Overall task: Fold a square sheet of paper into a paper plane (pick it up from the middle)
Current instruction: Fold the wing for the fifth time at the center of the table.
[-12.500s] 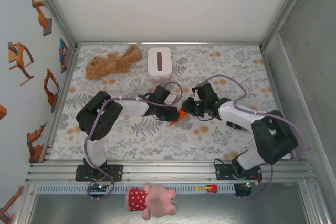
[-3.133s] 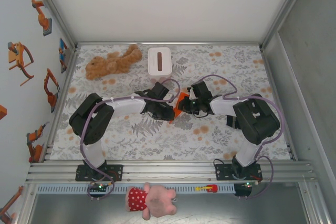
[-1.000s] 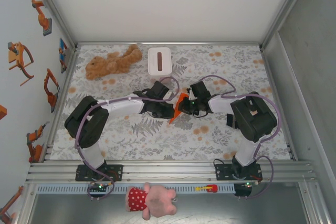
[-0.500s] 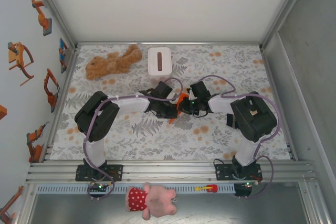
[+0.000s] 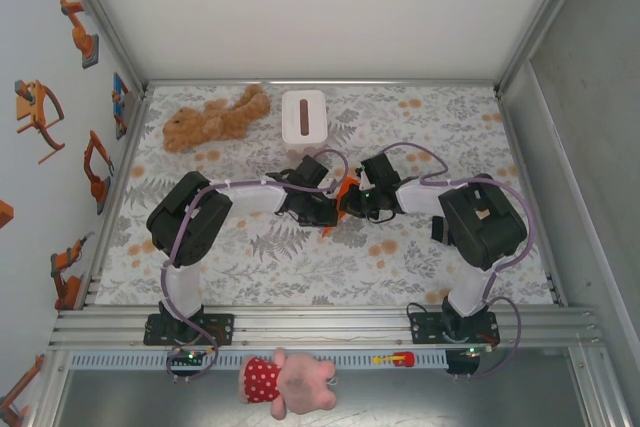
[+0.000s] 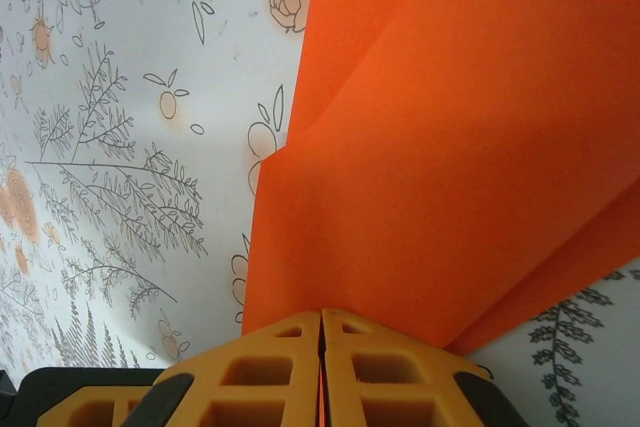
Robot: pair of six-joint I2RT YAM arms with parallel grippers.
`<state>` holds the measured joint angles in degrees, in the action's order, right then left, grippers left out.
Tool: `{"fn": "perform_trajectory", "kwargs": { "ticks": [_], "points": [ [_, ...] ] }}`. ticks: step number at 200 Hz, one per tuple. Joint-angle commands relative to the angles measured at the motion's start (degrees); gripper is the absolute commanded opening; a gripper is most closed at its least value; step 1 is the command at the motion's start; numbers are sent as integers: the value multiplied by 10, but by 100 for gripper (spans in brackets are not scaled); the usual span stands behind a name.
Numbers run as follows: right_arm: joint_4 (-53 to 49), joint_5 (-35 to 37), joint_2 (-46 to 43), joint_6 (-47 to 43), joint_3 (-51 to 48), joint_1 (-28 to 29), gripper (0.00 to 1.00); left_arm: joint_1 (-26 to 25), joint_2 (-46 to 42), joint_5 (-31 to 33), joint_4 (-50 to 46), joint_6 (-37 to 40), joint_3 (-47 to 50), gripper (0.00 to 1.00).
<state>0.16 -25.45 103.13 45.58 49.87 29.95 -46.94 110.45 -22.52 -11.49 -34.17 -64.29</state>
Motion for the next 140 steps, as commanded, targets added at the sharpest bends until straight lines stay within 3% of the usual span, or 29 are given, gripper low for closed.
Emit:
{"fn": "perform_trajectory", "kwargs": {
  "ticks": [1, 140],
  "points": [
    [-66, 50, 29, -3, -1, -4, 9, 5, 5, -6, -23, -5, 11, 6],
    [-83, 66, 43, 0, 3, -6, 8, -4, -72, 2, -81, 6, 106, 4]
  ]
}}
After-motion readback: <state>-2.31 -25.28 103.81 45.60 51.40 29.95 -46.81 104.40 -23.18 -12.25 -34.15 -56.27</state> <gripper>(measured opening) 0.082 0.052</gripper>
